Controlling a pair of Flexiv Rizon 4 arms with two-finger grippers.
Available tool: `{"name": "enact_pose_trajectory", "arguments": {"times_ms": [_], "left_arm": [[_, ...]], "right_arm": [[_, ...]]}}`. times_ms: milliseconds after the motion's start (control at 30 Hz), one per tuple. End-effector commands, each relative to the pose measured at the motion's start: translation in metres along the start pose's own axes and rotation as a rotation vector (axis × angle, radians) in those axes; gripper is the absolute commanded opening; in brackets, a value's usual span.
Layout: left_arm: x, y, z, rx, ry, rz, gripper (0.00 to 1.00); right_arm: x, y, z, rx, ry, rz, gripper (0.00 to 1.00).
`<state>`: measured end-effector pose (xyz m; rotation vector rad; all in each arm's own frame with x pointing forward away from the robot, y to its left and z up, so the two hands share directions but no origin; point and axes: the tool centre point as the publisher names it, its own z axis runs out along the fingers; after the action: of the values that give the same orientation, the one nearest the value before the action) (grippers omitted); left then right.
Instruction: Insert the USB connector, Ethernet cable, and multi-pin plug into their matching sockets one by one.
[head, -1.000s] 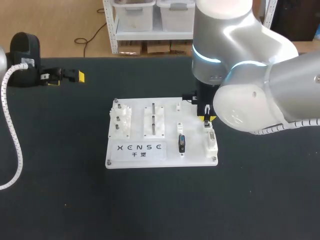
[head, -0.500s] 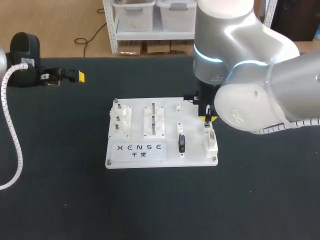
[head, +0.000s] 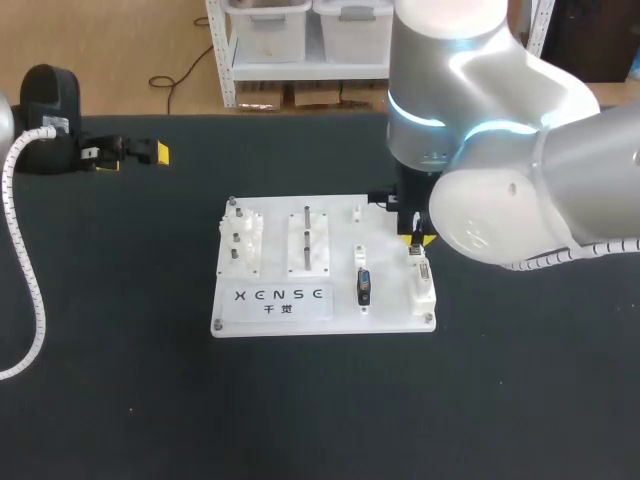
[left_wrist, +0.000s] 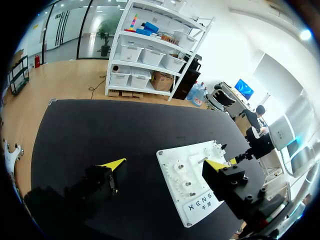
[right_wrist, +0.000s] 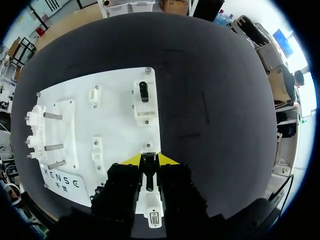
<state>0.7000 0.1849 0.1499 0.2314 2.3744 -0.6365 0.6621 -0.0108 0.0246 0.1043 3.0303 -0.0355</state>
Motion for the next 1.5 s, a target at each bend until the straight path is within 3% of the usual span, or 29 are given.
{"name": "enact_pose_trajectory", "arguments": {"times_ms": [33,900,1500], "left_arm": [[0.000,0.000,0.000,0.000,0.000,0.000,1.00],[0.000,0.000,0.000,0.000,0.000,0.000,1.00],[0.000,0.000,0.000,0.000,0.000,0.000,1.00]], "right_arm": [[0.004,-0.003,0.005,0.003,-0.003,0.005,0.00],[0.002,-0.003,0.002,-0.014,-0.043,-0.009,0.00],[0.000,-0.009,0.018,0.014,0.028,0.041,0.00]]}}
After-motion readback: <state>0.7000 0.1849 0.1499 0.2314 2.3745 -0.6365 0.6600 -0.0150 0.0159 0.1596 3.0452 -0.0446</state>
